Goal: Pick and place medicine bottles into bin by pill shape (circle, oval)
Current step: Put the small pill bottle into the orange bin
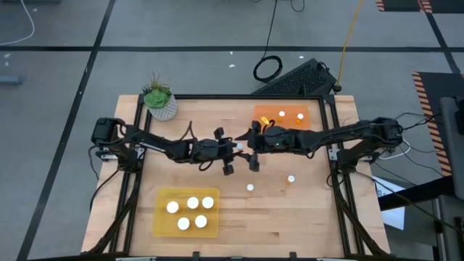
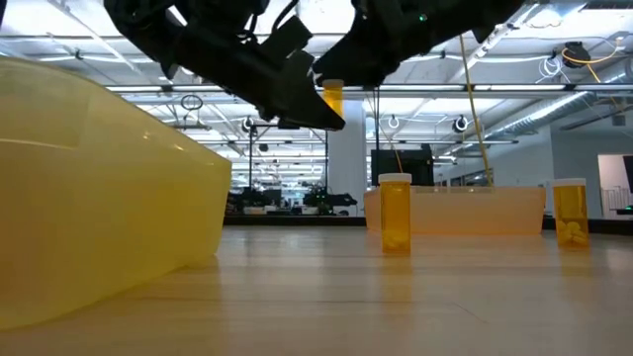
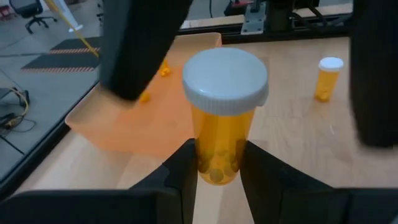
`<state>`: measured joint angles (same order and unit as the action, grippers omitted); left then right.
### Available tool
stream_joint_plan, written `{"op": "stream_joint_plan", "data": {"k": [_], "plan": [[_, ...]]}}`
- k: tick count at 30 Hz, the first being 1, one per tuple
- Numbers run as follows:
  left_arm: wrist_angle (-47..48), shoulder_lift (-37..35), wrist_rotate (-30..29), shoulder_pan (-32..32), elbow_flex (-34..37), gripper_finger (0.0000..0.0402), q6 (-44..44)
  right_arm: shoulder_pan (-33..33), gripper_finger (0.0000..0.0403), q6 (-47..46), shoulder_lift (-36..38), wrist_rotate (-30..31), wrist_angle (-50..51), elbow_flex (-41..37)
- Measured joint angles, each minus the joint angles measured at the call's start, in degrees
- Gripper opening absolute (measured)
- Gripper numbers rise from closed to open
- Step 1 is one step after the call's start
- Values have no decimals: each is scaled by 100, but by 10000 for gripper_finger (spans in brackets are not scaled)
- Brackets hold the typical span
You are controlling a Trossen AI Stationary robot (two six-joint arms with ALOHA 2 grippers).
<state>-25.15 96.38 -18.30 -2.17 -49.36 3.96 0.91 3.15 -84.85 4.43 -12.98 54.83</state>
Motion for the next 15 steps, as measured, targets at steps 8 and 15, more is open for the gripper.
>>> {"op": "stream_joint_plan", "data": {"k": [8,15], "plan": [[108,10,-86,-7,-62,108,154,100,234,38,1,3,403,0],[309,8,-130,-7,-60,108,132,97,211,100,64,1,414,2]]}}
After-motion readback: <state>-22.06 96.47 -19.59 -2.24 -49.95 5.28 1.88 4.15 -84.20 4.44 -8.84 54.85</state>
